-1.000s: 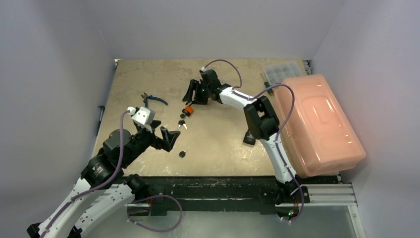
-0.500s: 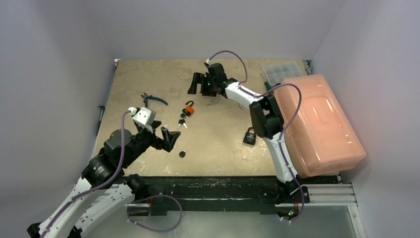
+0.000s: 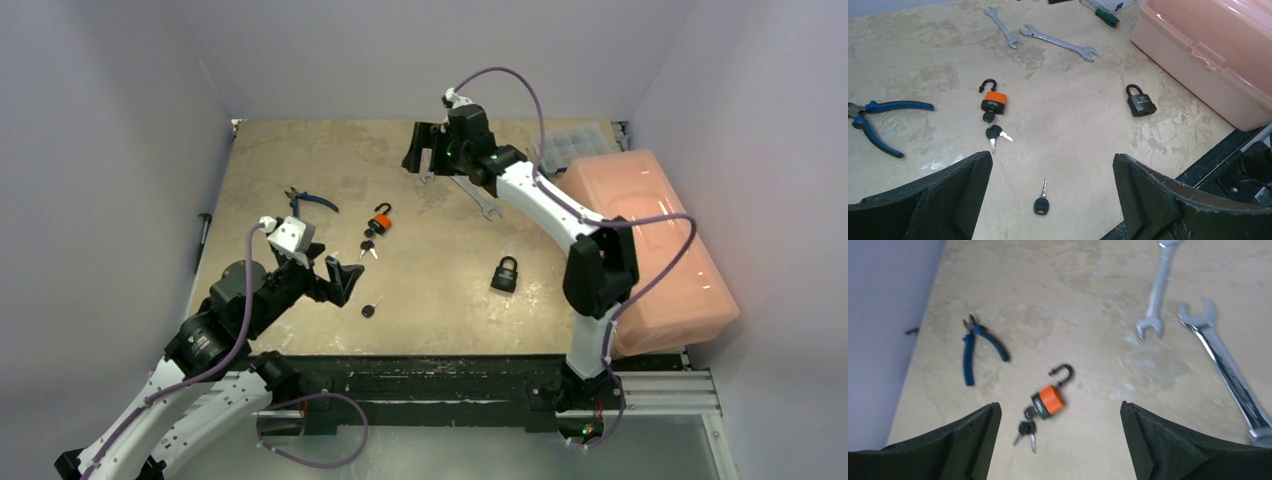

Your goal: Unlock with the key

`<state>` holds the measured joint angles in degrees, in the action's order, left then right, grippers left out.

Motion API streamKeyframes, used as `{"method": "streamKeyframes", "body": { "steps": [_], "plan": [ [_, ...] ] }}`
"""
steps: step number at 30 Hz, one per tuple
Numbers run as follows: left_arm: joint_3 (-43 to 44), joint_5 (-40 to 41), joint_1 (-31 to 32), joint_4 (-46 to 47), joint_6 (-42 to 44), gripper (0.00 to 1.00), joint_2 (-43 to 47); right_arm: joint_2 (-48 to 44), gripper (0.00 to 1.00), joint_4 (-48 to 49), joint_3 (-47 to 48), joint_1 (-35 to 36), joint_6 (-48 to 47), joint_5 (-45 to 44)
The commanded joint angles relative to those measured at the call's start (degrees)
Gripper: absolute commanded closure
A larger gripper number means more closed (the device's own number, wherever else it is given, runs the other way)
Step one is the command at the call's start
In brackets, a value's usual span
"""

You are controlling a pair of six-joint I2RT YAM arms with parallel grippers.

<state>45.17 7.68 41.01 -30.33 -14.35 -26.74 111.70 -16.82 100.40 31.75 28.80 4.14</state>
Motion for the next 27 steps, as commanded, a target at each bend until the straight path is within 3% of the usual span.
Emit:
{"method": "streamKeyframes", "body": {
  "steps": [1,6,15,27],
  "plan": [
    [0.1,0.0,-0.1,1.6,0.4,0.01,-0.6,-9.3,0.01,-7.8,-9.2,0.1,-1.0,-8.3],
    [0.0,-0.4,-0.1,1.7,0.2,0.01,-1.0,-18.4,0.01,-18.0,-20.0,0.1,5.2,-18.1],
    [-0.3,-0.6,-0.1,1.8,0.1,0.01,-1.4,-32.0,0.01,-25.5,-39.7,0.1,17.2,-23.0],
    [-0.4,0.0,-0.1,1.7,-0.1,0.01,-0.9,-29.3,0.03,-21.1,-47.9,-1.0,18.3,-25.3]
  ]
}}
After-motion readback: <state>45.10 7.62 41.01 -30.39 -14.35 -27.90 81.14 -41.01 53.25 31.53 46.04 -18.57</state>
